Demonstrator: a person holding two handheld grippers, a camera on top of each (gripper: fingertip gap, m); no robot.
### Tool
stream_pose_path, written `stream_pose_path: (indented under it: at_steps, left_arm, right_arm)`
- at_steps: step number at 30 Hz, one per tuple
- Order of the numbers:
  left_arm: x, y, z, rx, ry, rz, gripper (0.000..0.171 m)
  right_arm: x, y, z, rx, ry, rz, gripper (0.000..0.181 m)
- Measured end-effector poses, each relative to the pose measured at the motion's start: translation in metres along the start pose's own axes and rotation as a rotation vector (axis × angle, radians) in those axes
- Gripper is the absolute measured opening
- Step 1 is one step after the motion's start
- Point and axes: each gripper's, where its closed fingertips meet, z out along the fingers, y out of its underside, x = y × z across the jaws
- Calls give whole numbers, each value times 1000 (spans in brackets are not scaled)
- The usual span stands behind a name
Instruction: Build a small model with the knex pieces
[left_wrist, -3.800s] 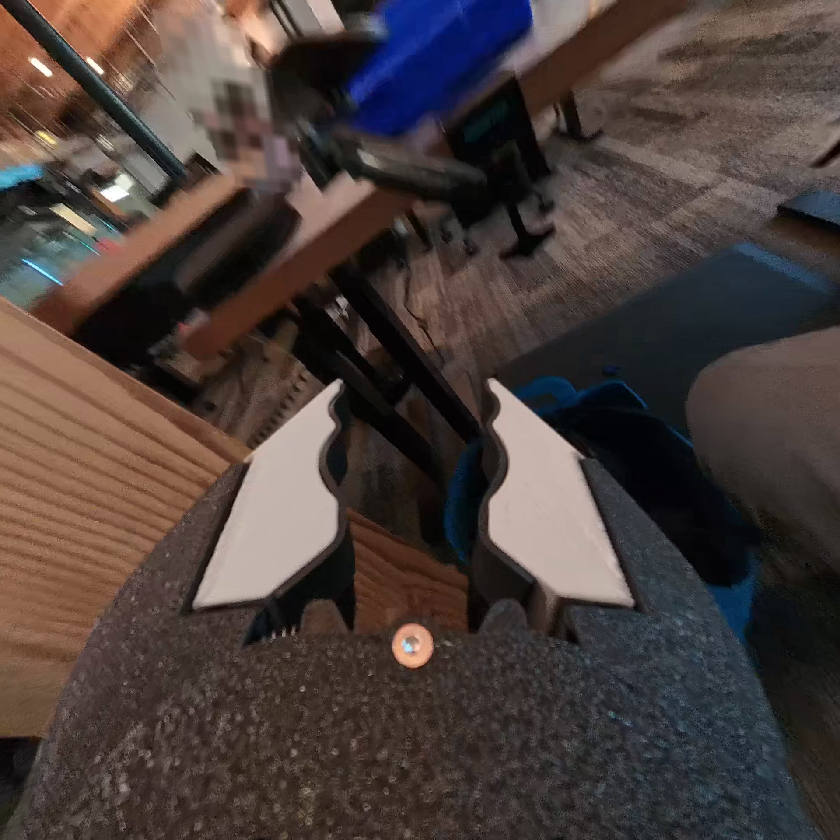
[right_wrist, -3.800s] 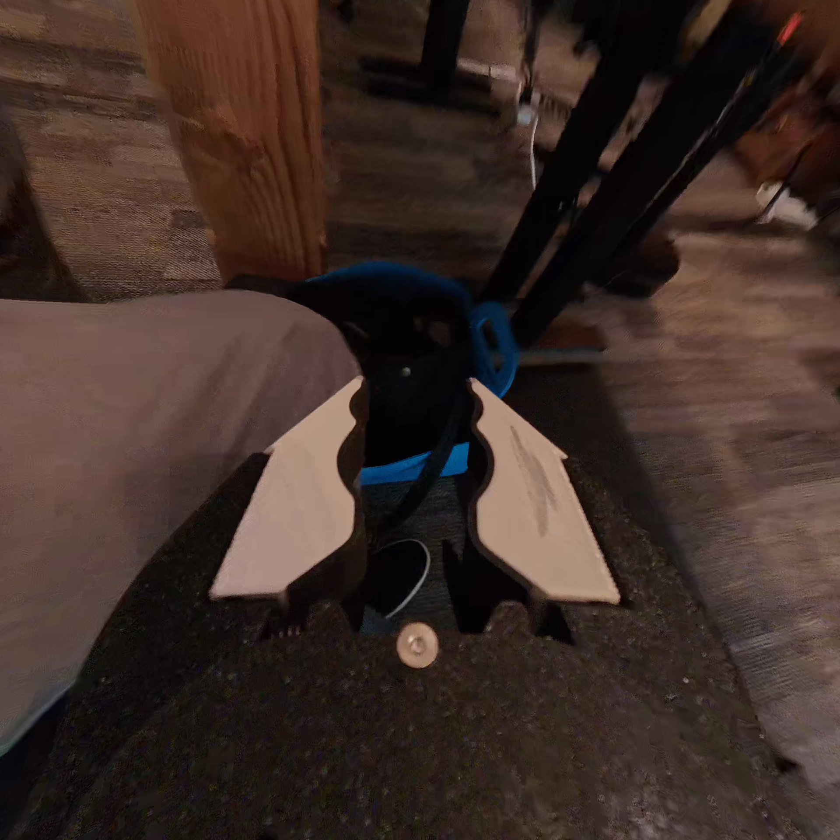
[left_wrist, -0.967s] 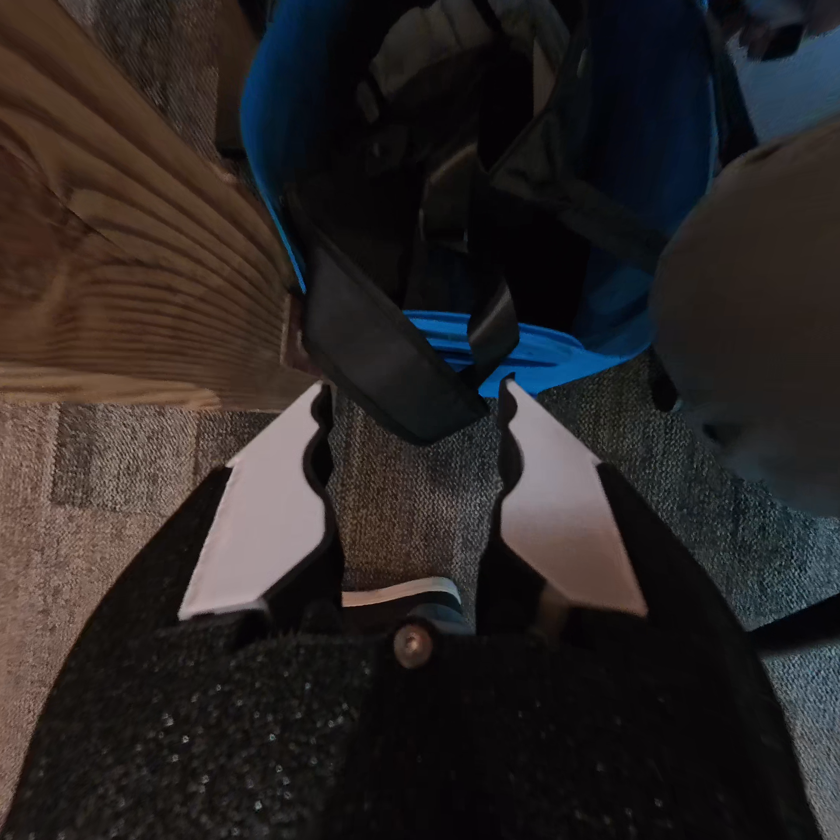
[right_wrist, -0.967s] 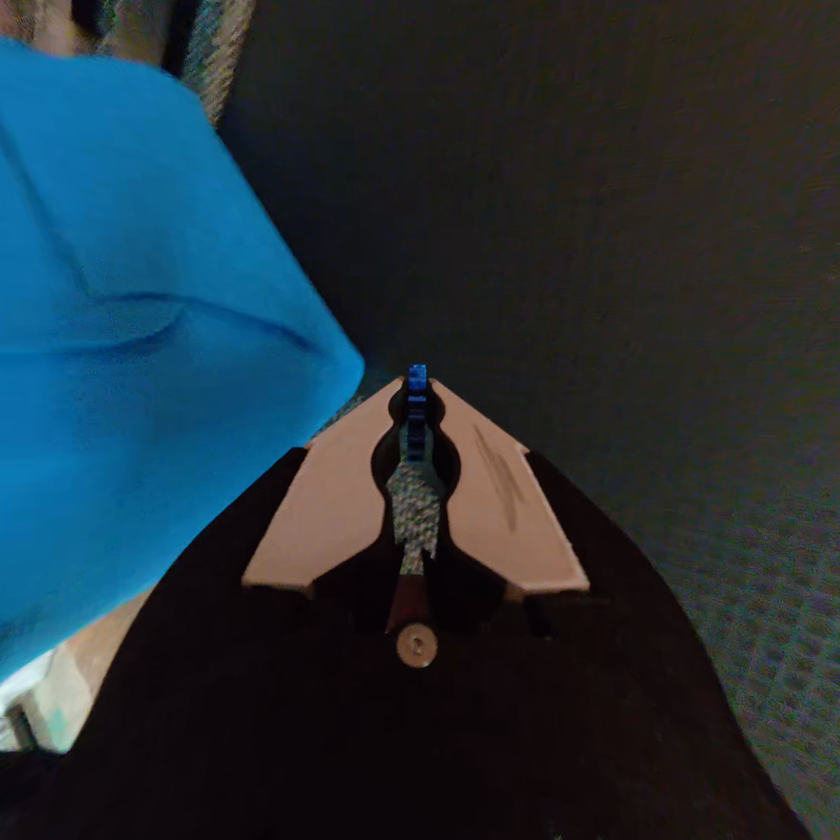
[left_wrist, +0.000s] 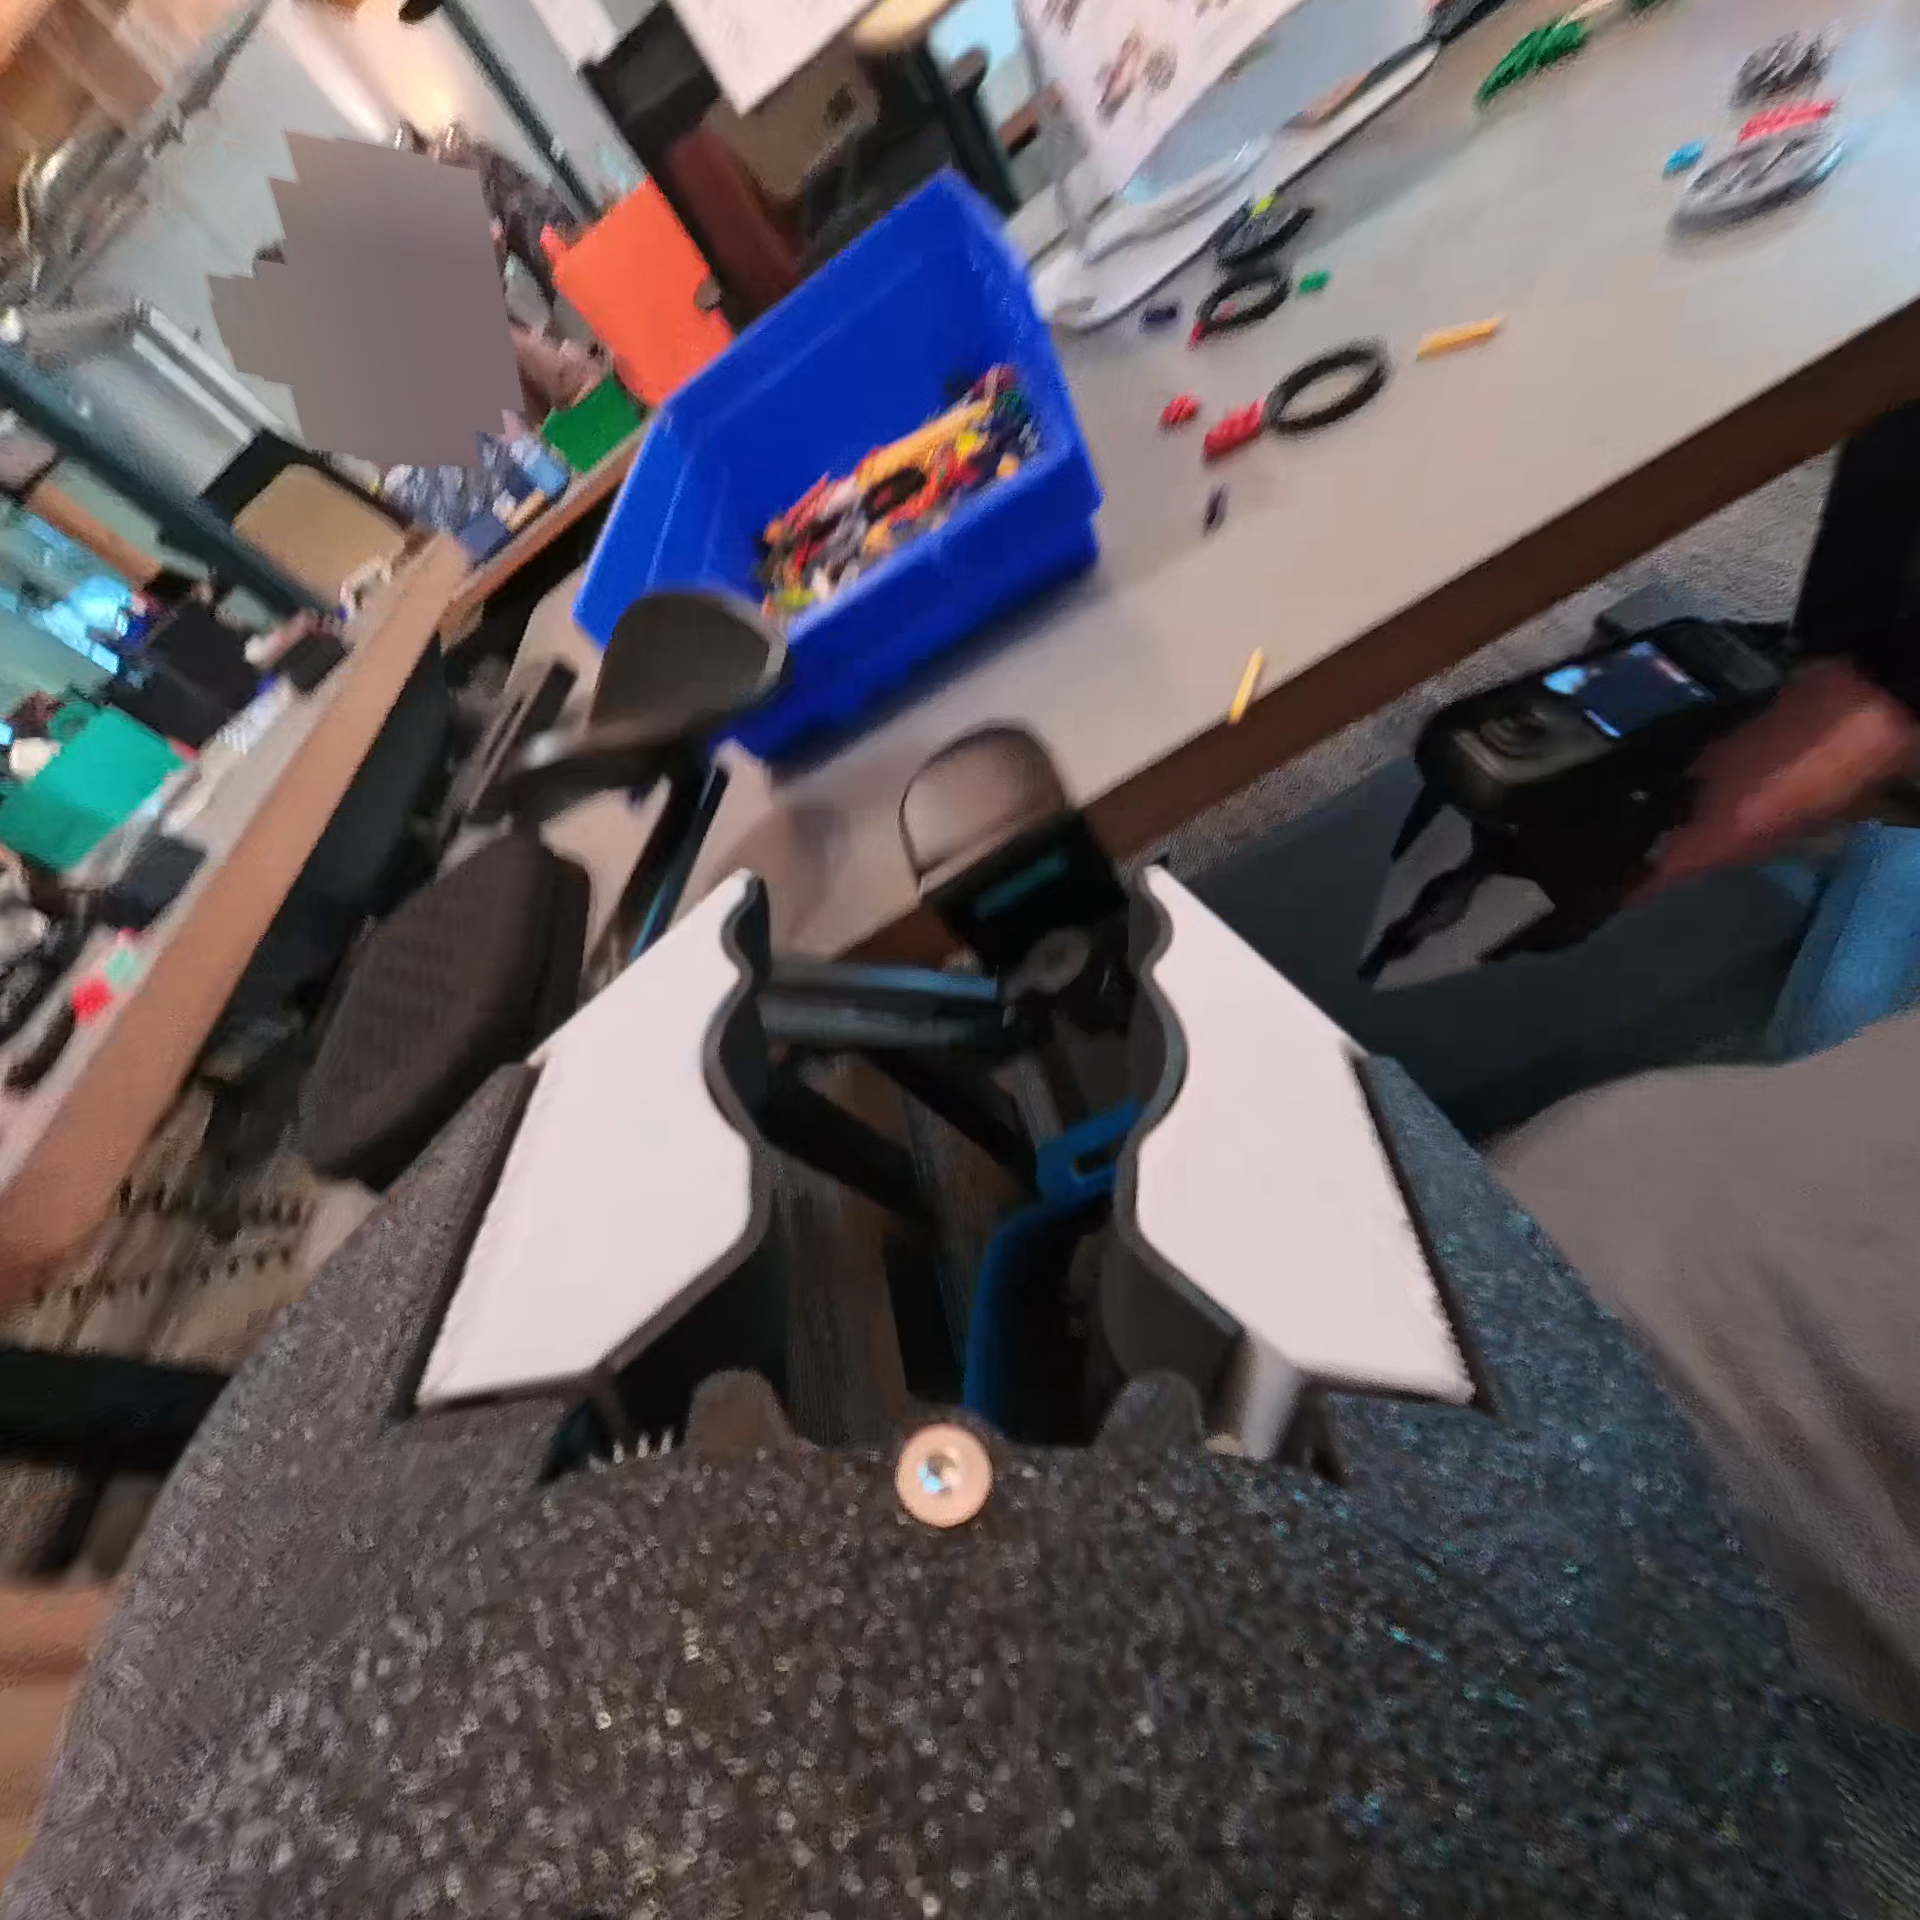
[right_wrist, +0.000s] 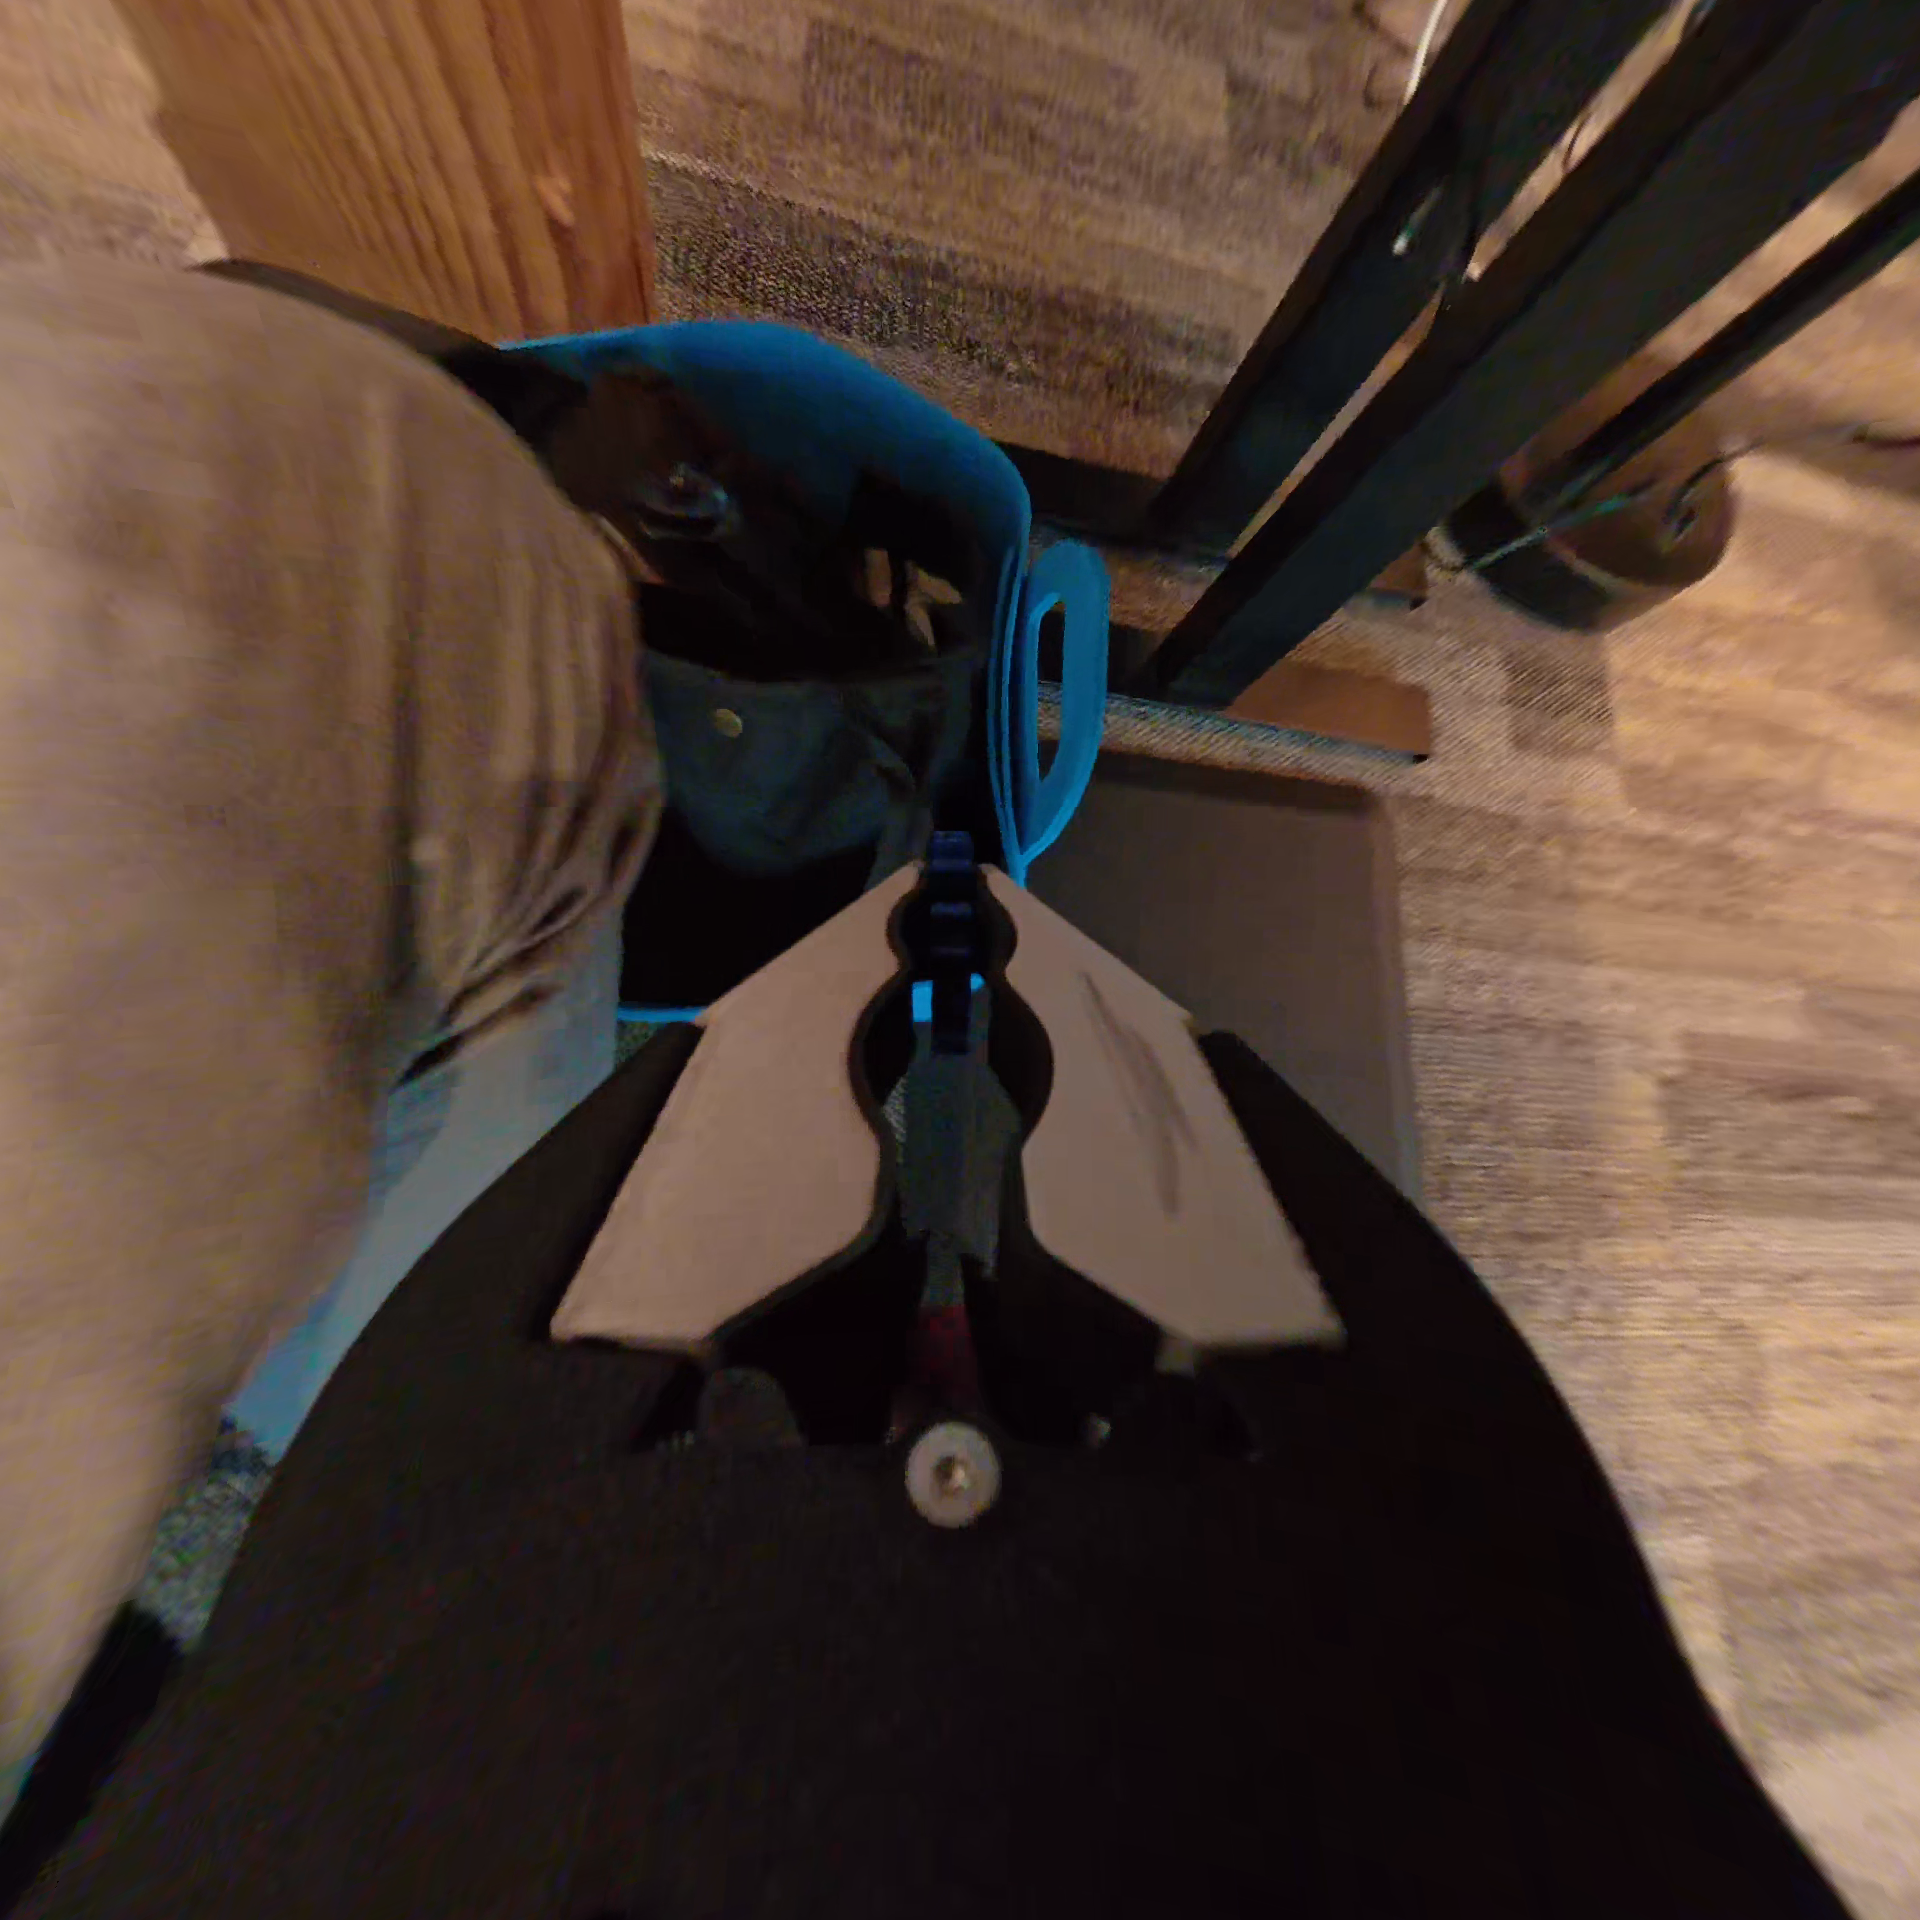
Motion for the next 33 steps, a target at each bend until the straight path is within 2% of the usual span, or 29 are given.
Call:
stream_pose_path:
  at_steps: [3,9,12,15,18,20,22,24,26,27,30,33]
  left_arm:
    - [15,-50,22,80,64,65,67]
    - [66,-153,80,244,246,181,63]
    - [113,-204,118,311,382,253,63]
    - [172,-244,163,342,547,327,63]
    - [234,-267,207,339,735,379,61]
    - [267,-271,238,319,822,416,60]
    - [292,-270,269,287,858,445,60]
    - [315,-272,283,286,927,460,54]
    - [328,-267,298,263,929,508,52]
    - [333,-266,302,258,951,507,44]
    - [342,-263,305,255,1024,461,31]
    - [348,-260,308,261,1042,458,12]
  right_arm:
    - [-16,-1,-54,29,46,-85,5]
    - [-50,-8,-169,159,45,-89,5]
    - [-50,-22,-235,262,6,-2,5]
    - [-47,-34,-304,376,-113,105,5]
    - [-31,-44,-375,504,-197,176,5]
    - [10,-43,-418,595,-132,268,5]
    - [58,-26,-447,618,-15,357,5]
    - [102,0,-466,618,88,456,5]
    - [132,30,-468,586,92,608,6]
    - [143,45,-465,562,94,674,5]
    - [159,78,-447,463,66,800,5]
    - [154,103,-420,285,19,823,5]
